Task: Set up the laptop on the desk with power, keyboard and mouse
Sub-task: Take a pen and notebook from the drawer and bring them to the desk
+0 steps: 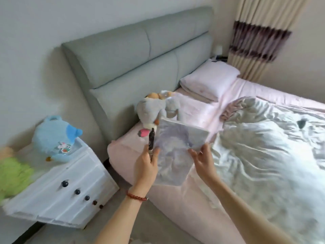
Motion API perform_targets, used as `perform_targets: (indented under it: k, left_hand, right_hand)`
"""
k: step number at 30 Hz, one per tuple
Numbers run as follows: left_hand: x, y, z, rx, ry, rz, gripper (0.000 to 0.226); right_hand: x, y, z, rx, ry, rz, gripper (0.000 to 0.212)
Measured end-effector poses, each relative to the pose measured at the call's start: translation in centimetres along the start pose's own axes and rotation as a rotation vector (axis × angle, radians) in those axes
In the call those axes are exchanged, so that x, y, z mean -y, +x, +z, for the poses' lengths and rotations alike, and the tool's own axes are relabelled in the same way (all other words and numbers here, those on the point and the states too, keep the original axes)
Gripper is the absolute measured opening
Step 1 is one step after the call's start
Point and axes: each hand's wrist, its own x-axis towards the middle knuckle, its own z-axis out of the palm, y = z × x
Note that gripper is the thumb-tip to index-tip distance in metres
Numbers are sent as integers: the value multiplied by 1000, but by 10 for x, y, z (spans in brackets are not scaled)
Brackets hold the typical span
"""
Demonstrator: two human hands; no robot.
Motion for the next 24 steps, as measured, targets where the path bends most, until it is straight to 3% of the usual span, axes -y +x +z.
perform_targets:
  k: [2,6,10,14,18,21,24]
  left_hand:
    - [-55,-44,67,82,24,131,20]
    - [-136,-126,167,238,122,281,27]
    - [-218,-226,260,503,144,594,26]
    - [-296,-345,352,830,248,809,30]
    - [-356,-467,428,1000,156,1006,39]
    - [-398,-549,484,1182,53,1071,33]
    - [-443,-634,546,1257,51,1204,25]
  right_hand:
    - [-18,-42,-101,-236,-113,-44,6]
    - [-58,-128,-240,-583,-619,-152,6]
    - [-93,-219,-369,-871,-844,-20,8]
    - [-145,-334,-472,-1081,-882,405,20]
    - [-191,-436,-552,-1249,-765,780,20]
    - [-219,-496,-618,-1288,-825,945,26]
    - [-239,-545,-694,-1314,-951,1005,30]
